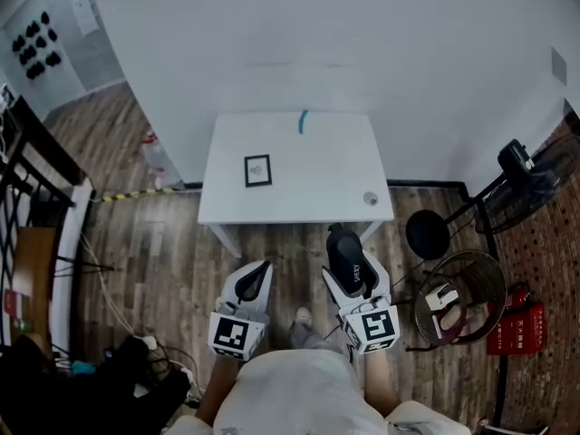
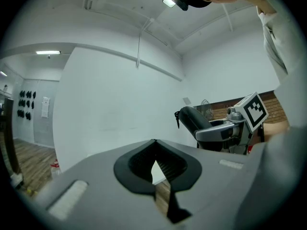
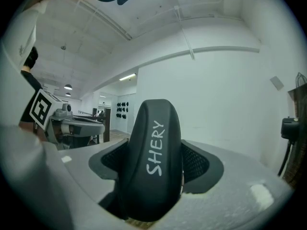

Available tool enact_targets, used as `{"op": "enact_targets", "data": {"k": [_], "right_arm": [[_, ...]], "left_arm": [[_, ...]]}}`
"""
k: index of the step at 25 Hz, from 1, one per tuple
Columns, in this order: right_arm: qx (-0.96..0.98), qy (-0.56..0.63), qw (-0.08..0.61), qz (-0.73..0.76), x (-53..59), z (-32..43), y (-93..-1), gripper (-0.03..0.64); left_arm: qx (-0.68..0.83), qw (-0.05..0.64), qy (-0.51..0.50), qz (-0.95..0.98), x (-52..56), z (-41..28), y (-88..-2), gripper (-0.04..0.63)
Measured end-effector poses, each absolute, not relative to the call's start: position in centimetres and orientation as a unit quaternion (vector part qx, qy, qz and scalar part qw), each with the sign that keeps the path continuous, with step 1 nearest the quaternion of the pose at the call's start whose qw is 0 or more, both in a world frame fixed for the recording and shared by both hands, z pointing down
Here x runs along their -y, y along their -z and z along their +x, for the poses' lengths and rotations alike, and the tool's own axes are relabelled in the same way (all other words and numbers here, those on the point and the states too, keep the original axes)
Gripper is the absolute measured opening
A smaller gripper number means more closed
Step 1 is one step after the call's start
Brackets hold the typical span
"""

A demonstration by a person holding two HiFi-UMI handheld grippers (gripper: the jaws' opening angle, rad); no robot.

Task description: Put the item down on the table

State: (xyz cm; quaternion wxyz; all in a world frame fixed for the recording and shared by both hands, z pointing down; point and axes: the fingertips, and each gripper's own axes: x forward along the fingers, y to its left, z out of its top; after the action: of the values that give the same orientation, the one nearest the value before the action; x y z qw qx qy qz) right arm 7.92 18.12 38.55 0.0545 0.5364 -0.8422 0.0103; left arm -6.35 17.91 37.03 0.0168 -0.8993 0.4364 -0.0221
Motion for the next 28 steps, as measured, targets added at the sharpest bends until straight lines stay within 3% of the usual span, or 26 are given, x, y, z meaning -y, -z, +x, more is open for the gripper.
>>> {"op": "enact_targets", "data": {"k": [28], "right_arm": [[0.870, -0.018, 0.054, 0.490, -1.5, 12.0, -38.9, 0.333]], "left_arm": [[-0.479, 0.018, 0.040, -0.877, -2.8, -1.5, -37.2, 0.018]]}}
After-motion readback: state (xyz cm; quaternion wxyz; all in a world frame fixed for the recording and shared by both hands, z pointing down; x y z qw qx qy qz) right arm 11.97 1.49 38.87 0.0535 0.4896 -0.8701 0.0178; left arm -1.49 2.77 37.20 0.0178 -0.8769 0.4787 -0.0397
